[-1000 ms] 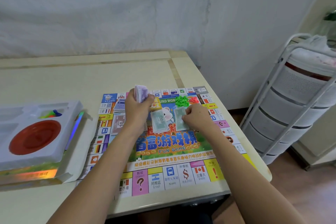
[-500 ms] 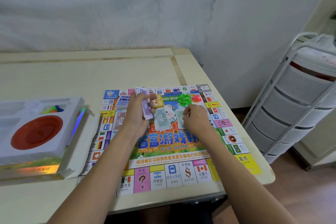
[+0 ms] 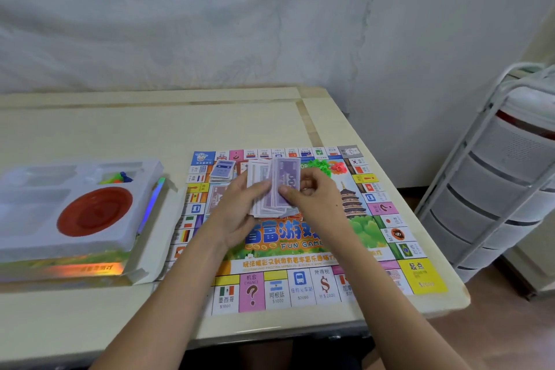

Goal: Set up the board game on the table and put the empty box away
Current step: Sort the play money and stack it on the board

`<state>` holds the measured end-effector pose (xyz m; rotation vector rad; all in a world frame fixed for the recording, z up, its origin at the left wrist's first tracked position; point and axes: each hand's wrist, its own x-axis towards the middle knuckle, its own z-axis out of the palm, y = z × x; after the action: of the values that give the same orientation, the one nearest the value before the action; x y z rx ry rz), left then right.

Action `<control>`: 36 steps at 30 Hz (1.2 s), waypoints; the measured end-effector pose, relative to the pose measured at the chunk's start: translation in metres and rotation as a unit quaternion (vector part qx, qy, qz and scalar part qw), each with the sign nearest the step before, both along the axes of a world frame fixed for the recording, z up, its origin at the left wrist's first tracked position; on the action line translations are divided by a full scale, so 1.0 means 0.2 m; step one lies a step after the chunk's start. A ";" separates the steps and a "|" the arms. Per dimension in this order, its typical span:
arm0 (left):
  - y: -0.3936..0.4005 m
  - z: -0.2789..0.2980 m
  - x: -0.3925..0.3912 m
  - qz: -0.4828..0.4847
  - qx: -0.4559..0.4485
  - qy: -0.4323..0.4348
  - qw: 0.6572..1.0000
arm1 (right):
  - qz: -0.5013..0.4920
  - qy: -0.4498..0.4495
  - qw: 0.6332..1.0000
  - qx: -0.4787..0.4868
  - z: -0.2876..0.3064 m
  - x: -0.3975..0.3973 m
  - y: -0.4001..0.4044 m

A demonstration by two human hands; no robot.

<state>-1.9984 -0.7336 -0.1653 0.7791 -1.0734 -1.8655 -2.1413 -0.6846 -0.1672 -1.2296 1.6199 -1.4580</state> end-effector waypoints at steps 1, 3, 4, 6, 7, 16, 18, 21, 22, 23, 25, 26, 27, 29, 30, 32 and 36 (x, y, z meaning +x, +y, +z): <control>0.00 -0.01 0.02 -0.012 -0.009 0.004 1.000 | -0.006 -0.004 1.000 -0.006 -0.01 0.00 0.00; -0.01 -0.02 0.05 -0.015 -0.032 -0.001 0.999 | -0.010 -0.008 1.000 -0.006 -0.02 0.01 0.00; -0.01 -0.02 0.06 -0.006 -0.038 -0.006 0.999 | -0.010 -0.012 1.000 -0.003 -0.02 0.02 0.00; 0.00 -0.03 0.06 0.026 -0.040 -0.021 0.999 | -0.010 -0.023 1.000 -0.002 -0.02 0.03 0.01; 0.00 -0.03 0.06 0.046 -0.039 -0.029 0.998 | -0.011 -0.032 0.999 -0.002 -0.02 0.04 0.01; -0.02 -0.04 0.05 0.078 -0.057 -0.046 0.994 | 0.022 -0.085 0.996 0.010 0.03 0.03 0.03; -0.02 -0.05 0.06 0.061 -0.041 -0.043 0.996 | 0.006 -0.081 0.997 0.006 0.02 0.02 0.02; -0.03 -0.05 0.06 0.061 -0.044 -0.057 0.996 | 0.003 -0.079 0.997 0.012 0.02 0.02 0.02; -0.03 -0.05 0.06 0.070 -0.053 -0.065 0.994 | 0.009 -0.080 0.997 0.017 0.02 0.02 0.02; -0.03 -0.05 0.05 0.080 -0.061 -0.070 0.992 | 0.013 -0.083 0.996 0.021 0.01 0.03 0.02; -0.03 -0.06 0.05 0.094 -0.071 -0.077 0.990 | 0.012 -0.094 0.995 0.025 0.01 0.03 0.01; -0.02 -0.05 0.04 0.098 -0.074 -0.082 0.989 | 0.011 -0.103 0.994 0.028 0.01 0.02 0.02; -0.02 -0.05 0.04 0.099 -0.075 -0.084 0.989 | 0.012 -0.116 0.993 0.030 0.02 0.02 0.02; -0.01 -0.05 0.04 0.097 -0.068 -0.079 0.990 | 0.017 -0.135 0.990 0.034 0.03 0.02 0.02; -0.01 -0.04 0.04 0.092 -0.056 -0.066 0.992 | 0.016 -0.135 0.990 0.034 0.03 0.01 0.03; 0.00 -0.02 0.04 0.073 -0.016 -0.020 0.997 | 0.014 -0.131 0.991 0.026 0.04 0.00 0.03; 0.01 0.02 0.04 0.022 0.056 0.073 0.996 | 0.026 -0.112 0.993 0.006 0.03 0.01 0.04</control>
<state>-1.9897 -0.7315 -0.1613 0.7128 -0.8599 -1.9267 -2.1399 -0.6756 -0.1605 -1.0510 1.4344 -1.4941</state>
